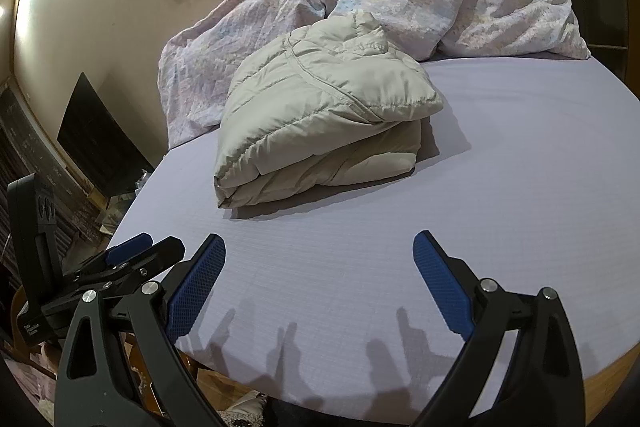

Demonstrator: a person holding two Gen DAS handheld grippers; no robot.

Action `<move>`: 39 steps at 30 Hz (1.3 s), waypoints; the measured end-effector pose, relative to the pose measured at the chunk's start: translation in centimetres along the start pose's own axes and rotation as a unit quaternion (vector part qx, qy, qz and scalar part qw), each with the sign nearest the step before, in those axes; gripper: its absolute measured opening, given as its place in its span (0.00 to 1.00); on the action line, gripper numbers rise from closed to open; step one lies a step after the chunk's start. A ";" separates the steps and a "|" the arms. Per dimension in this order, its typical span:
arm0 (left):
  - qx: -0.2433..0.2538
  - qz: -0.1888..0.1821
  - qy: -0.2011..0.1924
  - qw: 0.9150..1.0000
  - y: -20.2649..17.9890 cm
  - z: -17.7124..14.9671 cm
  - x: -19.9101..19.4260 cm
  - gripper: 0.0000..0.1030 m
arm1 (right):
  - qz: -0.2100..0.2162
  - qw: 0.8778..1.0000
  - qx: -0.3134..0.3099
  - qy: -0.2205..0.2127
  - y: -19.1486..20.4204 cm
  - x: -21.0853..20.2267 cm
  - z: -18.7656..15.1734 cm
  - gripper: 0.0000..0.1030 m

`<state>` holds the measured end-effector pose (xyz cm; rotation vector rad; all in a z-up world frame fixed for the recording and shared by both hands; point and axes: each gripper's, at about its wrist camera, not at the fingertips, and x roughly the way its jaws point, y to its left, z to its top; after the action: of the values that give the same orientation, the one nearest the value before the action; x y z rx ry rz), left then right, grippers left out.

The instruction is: Fold large clothes

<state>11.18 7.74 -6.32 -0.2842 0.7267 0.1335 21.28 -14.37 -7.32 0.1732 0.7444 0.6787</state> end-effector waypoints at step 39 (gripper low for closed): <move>-0.002 -0.002 0.000 1.000 0.2 0.3 0.0 0.98 | 0.002 1.000 0.001 0.002 0.1 0.2 0.0 0.94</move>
<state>11.34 7.97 -6.20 -0.2895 0.7260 0.1320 21.28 -14.17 -7.38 0.1748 0.7479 0.6818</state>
